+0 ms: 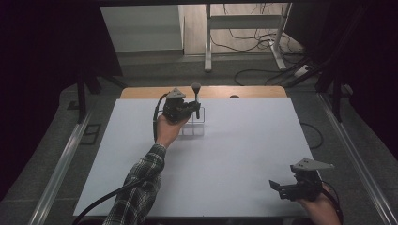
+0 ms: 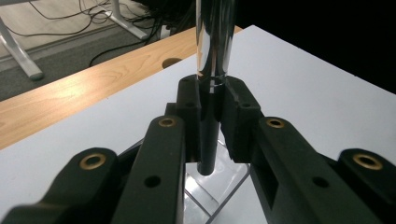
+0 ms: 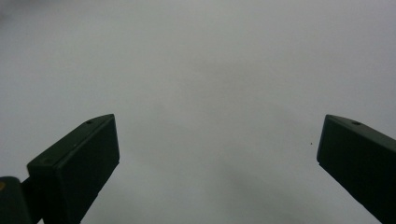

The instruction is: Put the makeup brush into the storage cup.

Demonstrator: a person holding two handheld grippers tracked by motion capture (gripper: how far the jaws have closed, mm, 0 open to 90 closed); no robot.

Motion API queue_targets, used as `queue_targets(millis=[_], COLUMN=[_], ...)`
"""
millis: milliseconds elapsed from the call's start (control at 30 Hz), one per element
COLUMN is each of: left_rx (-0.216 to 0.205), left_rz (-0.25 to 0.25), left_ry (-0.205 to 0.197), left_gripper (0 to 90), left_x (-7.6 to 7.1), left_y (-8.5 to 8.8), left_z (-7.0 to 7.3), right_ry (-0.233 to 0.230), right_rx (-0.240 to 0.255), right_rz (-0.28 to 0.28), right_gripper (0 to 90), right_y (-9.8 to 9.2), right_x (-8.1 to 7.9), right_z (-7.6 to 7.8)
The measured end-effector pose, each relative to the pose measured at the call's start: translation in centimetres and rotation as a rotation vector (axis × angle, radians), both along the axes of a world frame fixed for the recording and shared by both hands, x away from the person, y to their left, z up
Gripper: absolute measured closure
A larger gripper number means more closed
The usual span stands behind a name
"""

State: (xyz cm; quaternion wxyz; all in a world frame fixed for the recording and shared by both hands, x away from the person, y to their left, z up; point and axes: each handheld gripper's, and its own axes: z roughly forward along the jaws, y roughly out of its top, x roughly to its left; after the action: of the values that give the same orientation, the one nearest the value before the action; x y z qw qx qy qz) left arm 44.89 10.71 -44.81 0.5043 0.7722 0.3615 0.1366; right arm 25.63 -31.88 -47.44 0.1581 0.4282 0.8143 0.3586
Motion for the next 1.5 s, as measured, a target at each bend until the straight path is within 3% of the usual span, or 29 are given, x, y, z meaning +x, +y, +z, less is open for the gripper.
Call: queue_targets(millis=[600, 967, 1100, 1233, 1500], left_rx=[0.021, 0.011, 0.03, 0.027, 0.072], left_rz=[0.008, 0.02, 0.032, 0.025, 0.024], left_ry=[0.021, 0.019, 0.007, 0.005, -0.004], left_gripper=[78.1, 77.1, 63.7, 58.1, 40.7], left_x=[0.1, 0.0, -0.1, -0.2, -0.4], left_y=[-0.6, -0.8, -0.8, -0.6, -0.8], left_z=[-1.8, -1.8, -1.5, -1.2, -0.5], right_ry=[0.002, 0.005, 0.007, 0.007, 0.007], right_rx=[0.002, -0.001, 0.0, -0.003, -0.002], right_rz=[0.005, 0.01, 0.01, 0.013, 0.011], right_gripper=[0.0, 0.0, 0.0, 0.0, 0.0], right_y=[0.0, 0.0, 0.0, 0.0, 0.0], right_x=[0.0, 0.0, 0.0, 0.0, 0.0], right_z=[0.0, 0.0, 0.0, -0.1, 0.0])
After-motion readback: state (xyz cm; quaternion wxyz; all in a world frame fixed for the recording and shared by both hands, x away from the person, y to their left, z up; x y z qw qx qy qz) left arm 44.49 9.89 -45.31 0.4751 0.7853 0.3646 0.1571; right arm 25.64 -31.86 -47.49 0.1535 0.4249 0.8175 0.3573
